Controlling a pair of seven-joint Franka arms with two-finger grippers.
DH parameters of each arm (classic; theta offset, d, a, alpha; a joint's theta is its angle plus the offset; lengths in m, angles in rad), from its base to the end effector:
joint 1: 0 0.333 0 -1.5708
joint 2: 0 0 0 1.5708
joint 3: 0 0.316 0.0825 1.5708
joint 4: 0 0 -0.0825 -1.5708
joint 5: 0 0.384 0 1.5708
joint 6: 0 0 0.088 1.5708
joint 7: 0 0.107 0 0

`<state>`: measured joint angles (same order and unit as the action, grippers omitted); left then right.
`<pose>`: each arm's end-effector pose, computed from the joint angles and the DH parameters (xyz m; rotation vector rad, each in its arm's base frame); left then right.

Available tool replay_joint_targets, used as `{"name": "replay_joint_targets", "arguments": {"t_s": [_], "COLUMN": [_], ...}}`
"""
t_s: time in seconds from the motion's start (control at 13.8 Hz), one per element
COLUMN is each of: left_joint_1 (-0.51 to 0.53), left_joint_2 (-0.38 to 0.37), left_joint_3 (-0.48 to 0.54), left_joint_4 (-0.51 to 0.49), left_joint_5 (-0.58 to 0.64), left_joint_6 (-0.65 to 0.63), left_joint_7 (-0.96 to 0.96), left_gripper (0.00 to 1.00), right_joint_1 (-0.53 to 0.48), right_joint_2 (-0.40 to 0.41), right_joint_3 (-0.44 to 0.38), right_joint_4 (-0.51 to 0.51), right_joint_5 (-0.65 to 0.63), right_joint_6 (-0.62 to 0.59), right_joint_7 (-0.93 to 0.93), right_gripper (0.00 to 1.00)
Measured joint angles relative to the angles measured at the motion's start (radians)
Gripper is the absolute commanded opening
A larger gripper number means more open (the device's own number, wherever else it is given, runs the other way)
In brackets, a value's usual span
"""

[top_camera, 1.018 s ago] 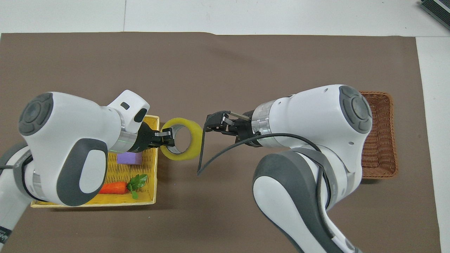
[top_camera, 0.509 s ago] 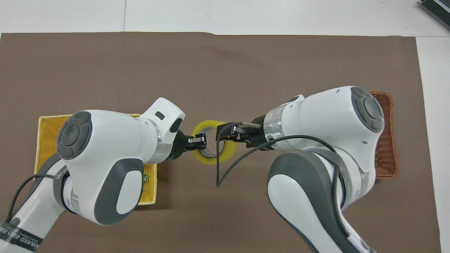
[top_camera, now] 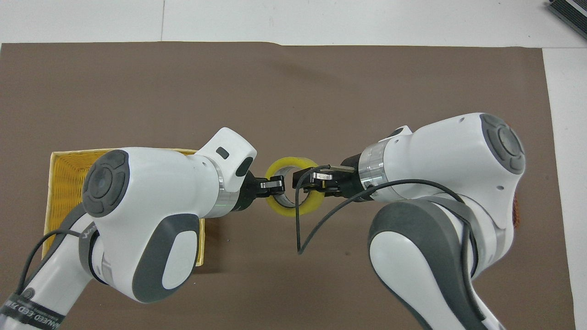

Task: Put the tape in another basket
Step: 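Grasp the tape with the right gripper while the left gripper releases it, then carry the tape with the right gripper while the left gripper withdraws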

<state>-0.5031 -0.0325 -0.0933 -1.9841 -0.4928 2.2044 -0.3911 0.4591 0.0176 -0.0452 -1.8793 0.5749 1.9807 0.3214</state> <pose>0.4646 -0.3355 0.5074 2.6471 0.0521 0.0202 0.5155 0.2640 0.5130 -2.6043 0.1558 0.1554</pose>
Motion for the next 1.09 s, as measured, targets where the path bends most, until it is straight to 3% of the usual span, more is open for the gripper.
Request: {"name": "replay_joint_targets", "arguments": {"t_s": [0.07,0.87,1.09], "left_joint_1": [-0.005,0.002,0.061], "left_joint_2": [0.003,-0.055,-0.065], "left_joint_3": [-0.005,0.038,0.047], "left_joint_4": [0.005,0.061,0.07], "left_joint_5": [-0.002,-0.02,0.01], "left_joint_6": [0.0,-0.01,-0.138], "left_joint_7": [0.0,-0.187,-0.187], "left_gripper": [0.99,1.0,1.0], "right_joint_1": [-0.012,-0.062,-0.063], "right_joint_2": [-0.005,-0.016,-0.017], "right_joint_3": [0.0,-0.006,-0.007], "right_joint_4": [0.002,0.001,0.001], "right_joint_5": [0.0,0.004,0.003], "right_joint_6": [-0.027,-0.076,-0.076], "right_joint_7": [-0.001,-0.003,-0.003], "right_gripper": [0.0,0.0,0.0]}}
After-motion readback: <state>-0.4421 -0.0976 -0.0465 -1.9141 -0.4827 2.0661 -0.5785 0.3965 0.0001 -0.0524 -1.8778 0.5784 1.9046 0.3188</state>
